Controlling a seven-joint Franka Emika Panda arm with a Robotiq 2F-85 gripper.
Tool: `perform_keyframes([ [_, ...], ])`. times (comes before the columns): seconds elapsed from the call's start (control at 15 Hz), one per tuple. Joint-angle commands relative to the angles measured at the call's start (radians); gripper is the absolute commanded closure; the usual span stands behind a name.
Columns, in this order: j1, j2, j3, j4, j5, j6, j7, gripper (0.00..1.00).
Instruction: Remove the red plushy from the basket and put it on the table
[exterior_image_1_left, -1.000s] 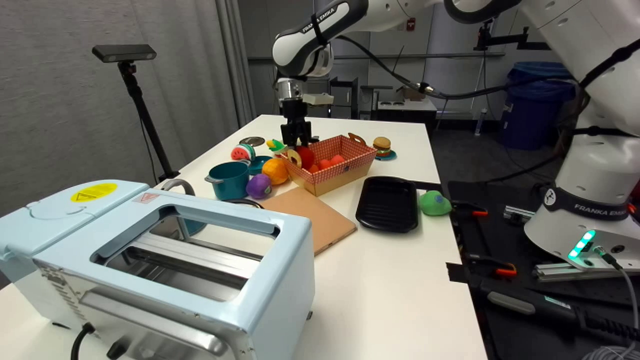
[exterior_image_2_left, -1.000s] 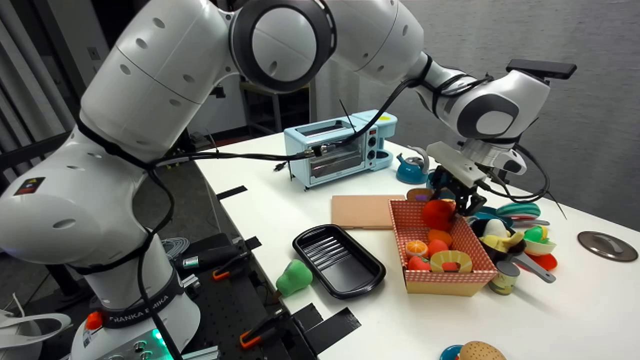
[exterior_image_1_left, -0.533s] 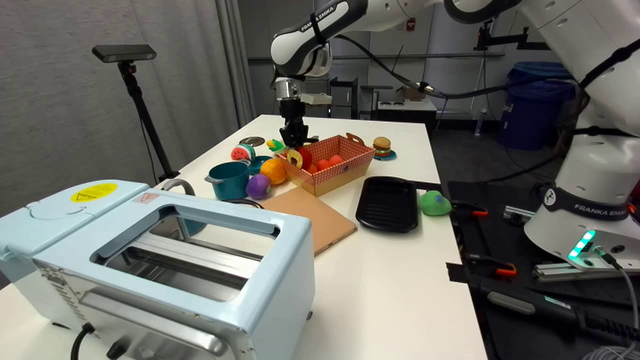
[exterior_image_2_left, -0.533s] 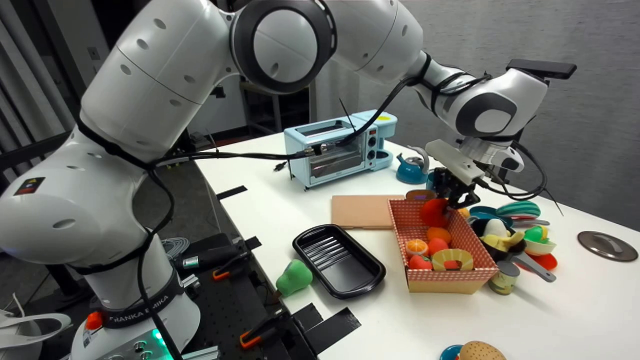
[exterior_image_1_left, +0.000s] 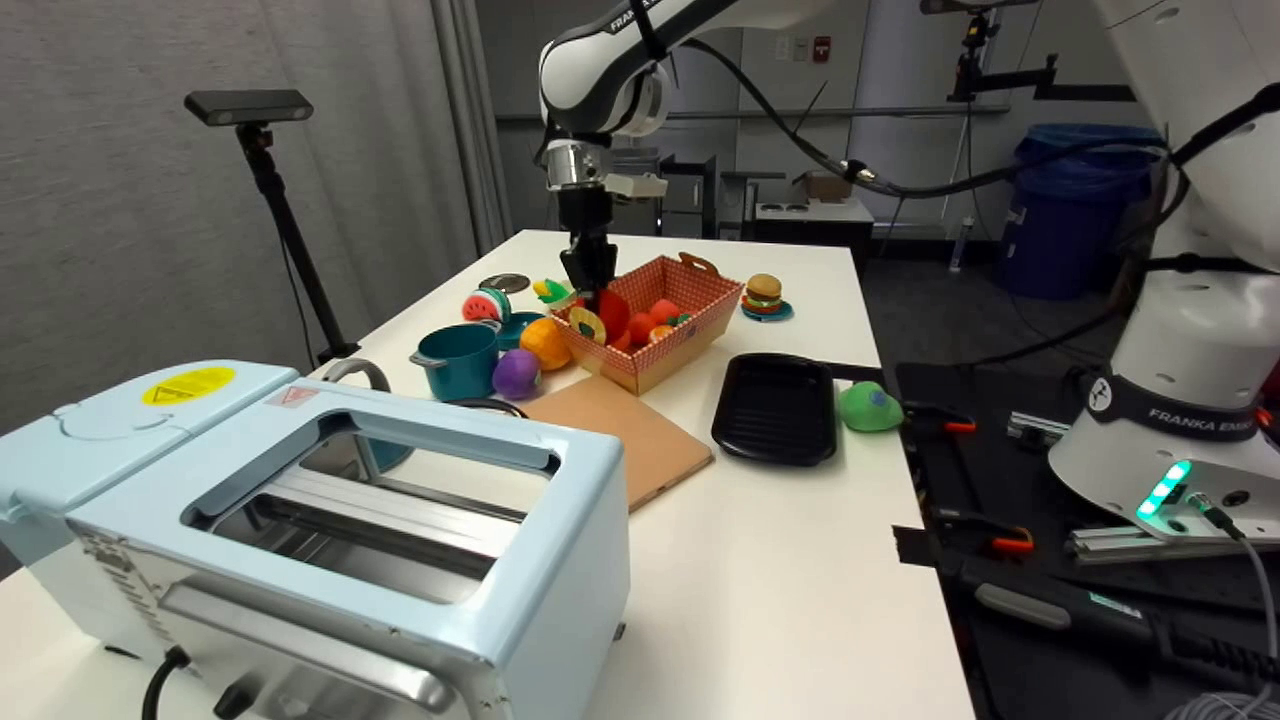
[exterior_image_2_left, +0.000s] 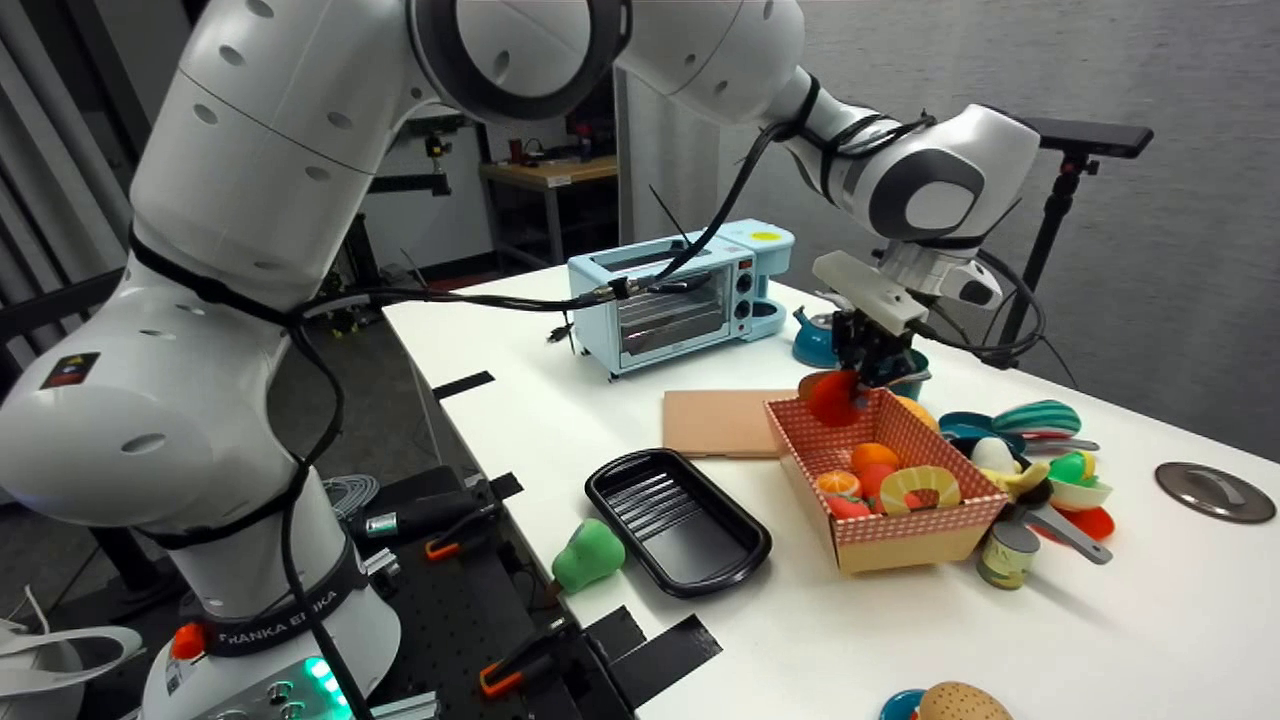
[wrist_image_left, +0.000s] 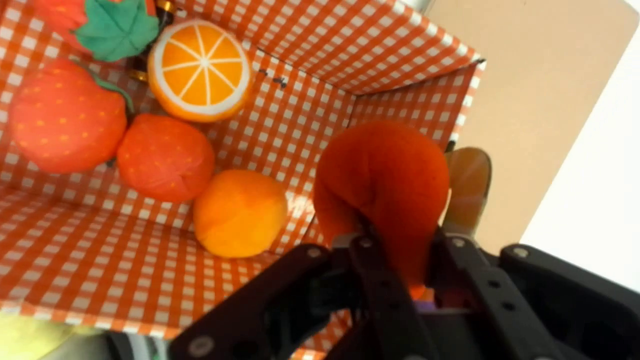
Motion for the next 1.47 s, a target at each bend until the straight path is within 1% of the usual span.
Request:
perform_keyframes([
  [0.0,0.063,-0.170,0.003,-0.241,-0.031,0.086,0.019,0.95],
  [0.33,0.148,-0.325,0.013,-0.484,-0.082,0.179,0.053,0.95],
  [0.8,0.230,-0.476,0.058,-0.713,-0.124,0.244,0.091,0.95],
  [1.07,0.255,-0.549,0.081,-0.795,-0.128,0.257,0.089,0.95],
  [1.27,0.257,-0.575,0.088,-0.812,-0.110,0.236,0.070,0.95],
  [1.33,0.256,-0.567,0.091,-0.801,-0.092,0.223,0.062,0.95],
  [1.4,0.254,-0.567,0.091,-0.797,-0.082,0.204,0.054,0.53],
])
